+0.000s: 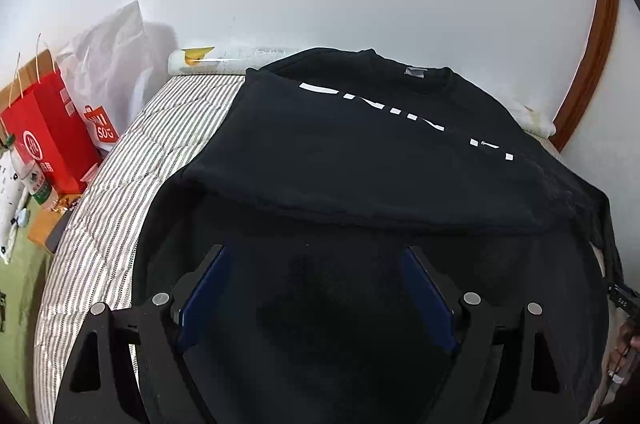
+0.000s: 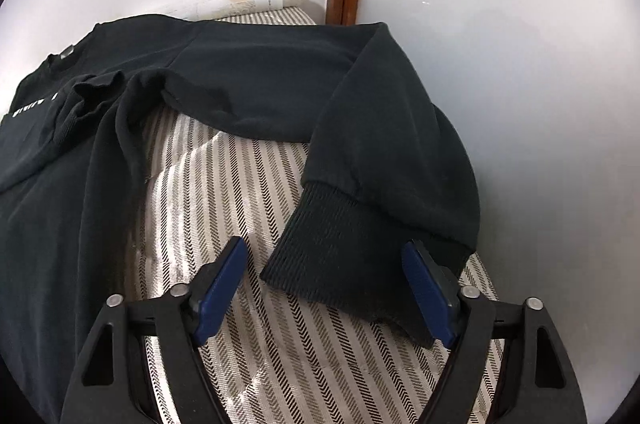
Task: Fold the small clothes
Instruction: 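Fold the cuff with the right gripper across the sweatshirt body and release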
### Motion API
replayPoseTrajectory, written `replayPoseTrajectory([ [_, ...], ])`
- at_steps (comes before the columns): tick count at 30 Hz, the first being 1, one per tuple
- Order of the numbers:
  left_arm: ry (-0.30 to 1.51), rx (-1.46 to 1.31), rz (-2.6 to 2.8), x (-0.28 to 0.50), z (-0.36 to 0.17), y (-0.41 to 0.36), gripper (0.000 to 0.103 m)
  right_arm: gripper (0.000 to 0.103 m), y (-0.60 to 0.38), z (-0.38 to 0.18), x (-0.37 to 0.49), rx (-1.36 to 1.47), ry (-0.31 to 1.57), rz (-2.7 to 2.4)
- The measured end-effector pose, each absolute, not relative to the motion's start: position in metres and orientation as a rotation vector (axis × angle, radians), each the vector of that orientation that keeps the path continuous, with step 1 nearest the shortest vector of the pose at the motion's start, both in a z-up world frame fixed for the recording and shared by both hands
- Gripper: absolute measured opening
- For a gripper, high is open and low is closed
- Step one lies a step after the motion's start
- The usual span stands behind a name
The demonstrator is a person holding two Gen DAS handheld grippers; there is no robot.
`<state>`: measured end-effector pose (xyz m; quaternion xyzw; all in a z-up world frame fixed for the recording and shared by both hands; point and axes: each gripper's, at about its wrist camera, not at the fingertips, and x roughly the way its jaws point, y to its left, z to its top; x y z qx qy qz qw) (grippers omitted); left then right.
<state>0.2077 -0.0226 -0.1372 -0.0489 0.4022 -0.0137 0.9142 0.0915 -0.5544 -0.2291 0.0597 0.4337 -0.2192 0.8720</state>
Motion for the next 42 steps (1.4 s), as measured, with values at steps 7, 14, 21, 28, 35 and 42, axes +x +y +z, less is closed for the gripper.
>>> replayPoseTrajectory([
  [7, 0.818, -0.124, -0.045, 0.198, -0.138, 0.006, 0.085, 0.011, -0.567, -0.219, 0.095, 0.144, 0.922, -0.489],
  [14, 0.81, -0.12, 0.015, 0.192, -0.133, 0.038, 0.085, 0.011, -0.54, -0.14, 0.09, 0.222, 0.768, -0.394],
  [21, 0.763, -0.112, 0.036, 0.187, -0.115, 0.056, 0.085, 0.011, -0.49, -0.08, 0.106, 0.289, 0.683, -0.237],
  [28, 0.734, -0.065, 0.07, 0.19, -0.1, 0.066, 0.085, 0.011, -0.422, -0.042, 0.146, 0.296, 0.644, -0.094],
  [35, 0.73, -0.058, 0.089, 0.201, -0.099, 0.08, 0.085, 0.011, -0.354, -0.041, 0.188, 0.259, 0.671, 0.007],
  [42, 0.738, -0.114, 0.075, 0.208, -0.113, 0.098, 0.085, 0.011, -0.278, -0.058, 0.225, 0.24, 0.7, 0.135],
])
